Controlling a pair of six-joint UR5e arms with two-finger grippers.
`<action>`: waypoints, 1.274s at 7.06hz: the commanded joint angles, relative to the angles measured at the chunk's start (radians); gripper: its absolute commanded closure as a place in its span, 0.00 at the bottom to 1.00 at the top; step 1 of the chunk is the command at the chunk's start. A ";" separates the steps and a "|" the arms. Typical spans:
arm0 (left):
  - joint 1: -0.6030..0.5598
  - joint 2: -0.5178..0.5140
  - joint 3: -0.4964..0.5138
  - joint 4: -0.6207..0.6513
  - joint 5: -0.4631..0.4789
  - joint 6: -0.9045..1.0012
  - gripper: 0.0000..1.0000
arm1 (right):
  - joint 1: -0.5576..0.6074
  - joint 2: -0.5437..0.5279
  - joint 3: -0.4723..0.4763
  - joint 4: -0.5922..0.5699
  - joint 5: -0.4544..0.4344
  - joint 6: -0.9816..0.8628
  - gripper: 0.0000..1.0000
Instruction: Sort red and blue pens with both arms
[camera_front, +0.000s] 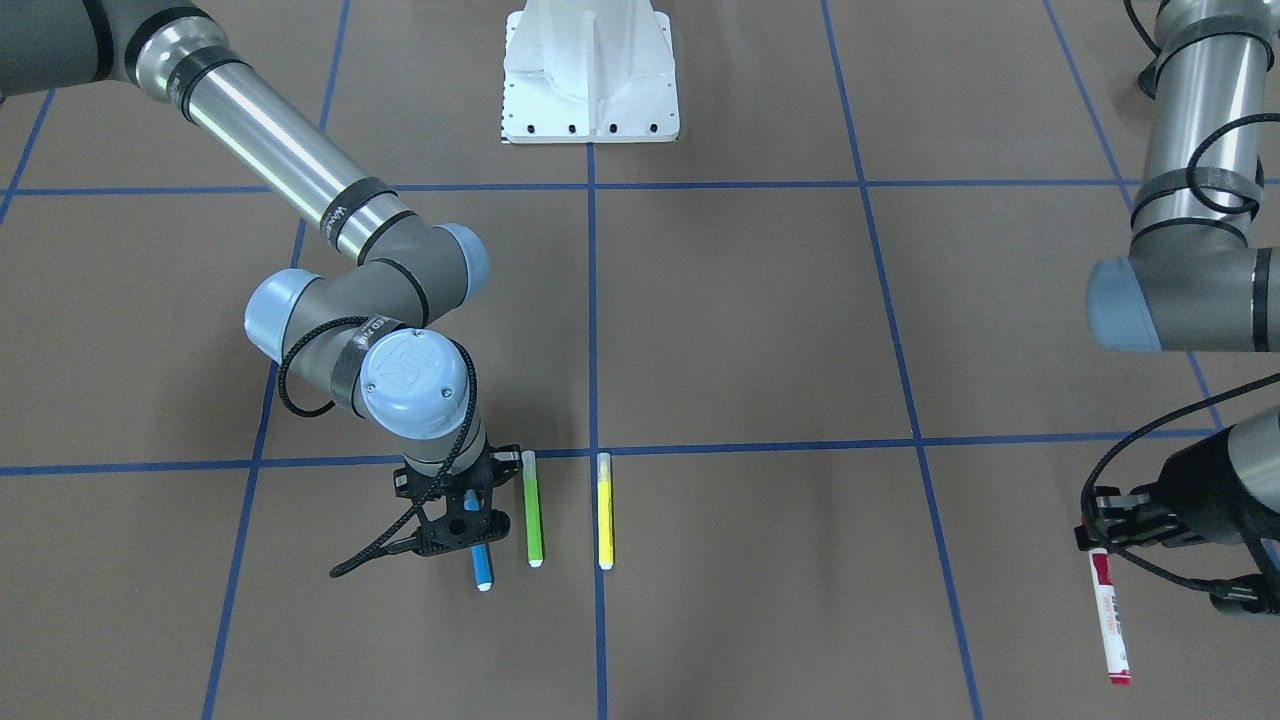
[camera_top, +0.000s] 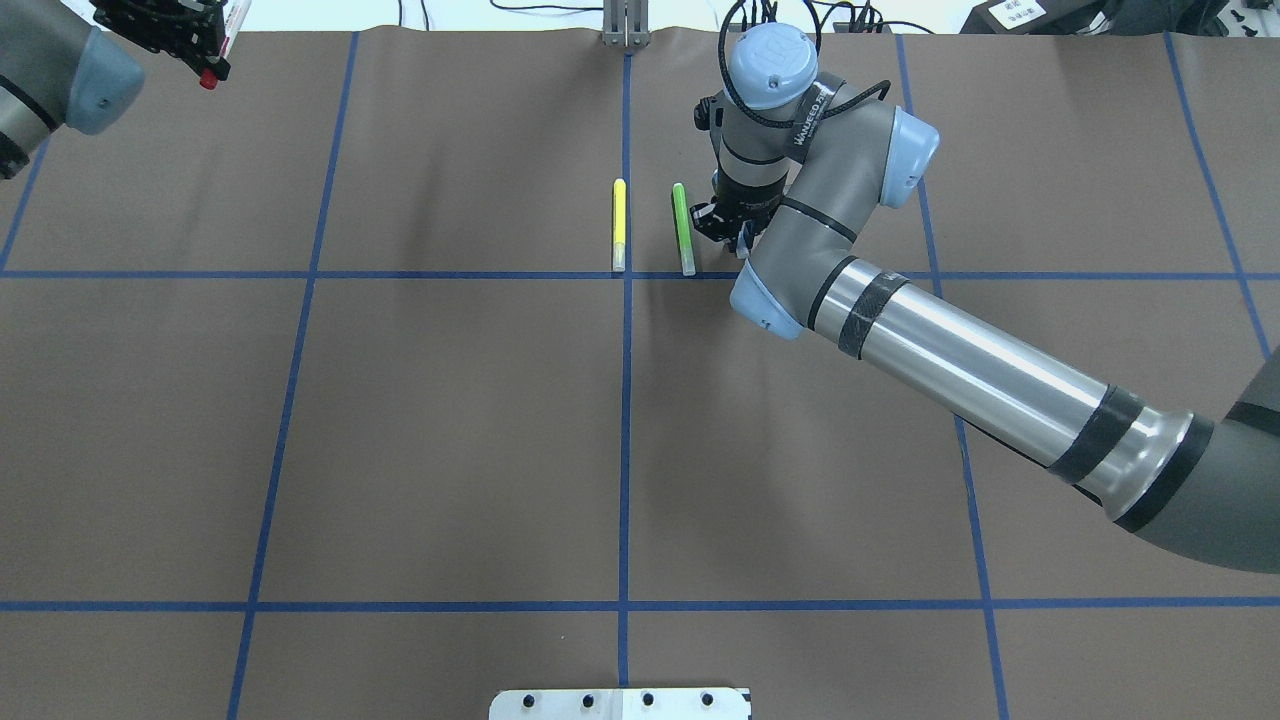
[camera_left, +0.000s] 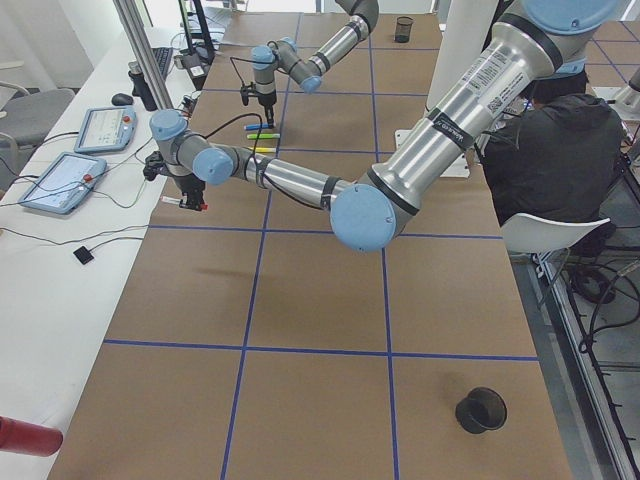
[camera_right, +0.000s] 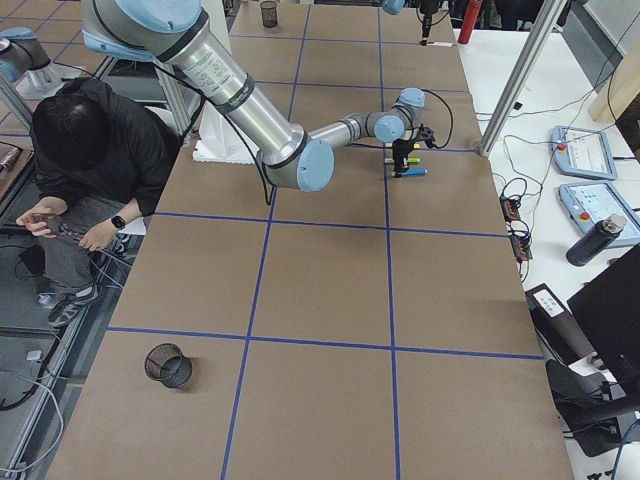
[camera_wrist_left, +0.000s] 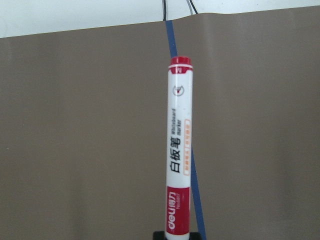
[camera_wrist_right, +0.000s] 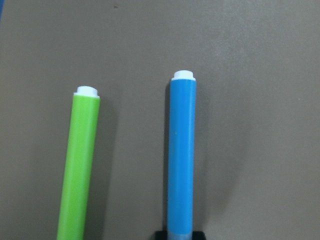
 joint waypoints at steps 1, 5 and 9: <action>0.000 0.004 0.000 0.000 0.000 0.000 1.00 | 0.040 0.013 0.021 -0.002 0.020 0.005 1.00; -0.064 0.117 -0.104 0.002 0.006 0.028 1.00 | 0.125 -0.100 0.281 -0.253 0.052 -0.012 1.00; -0.187 0.154 -0.123 0.168 0.133 0.382 1.00 | 0.238 -0.362 0.611 -0.609 -0.081 -0.506 1.00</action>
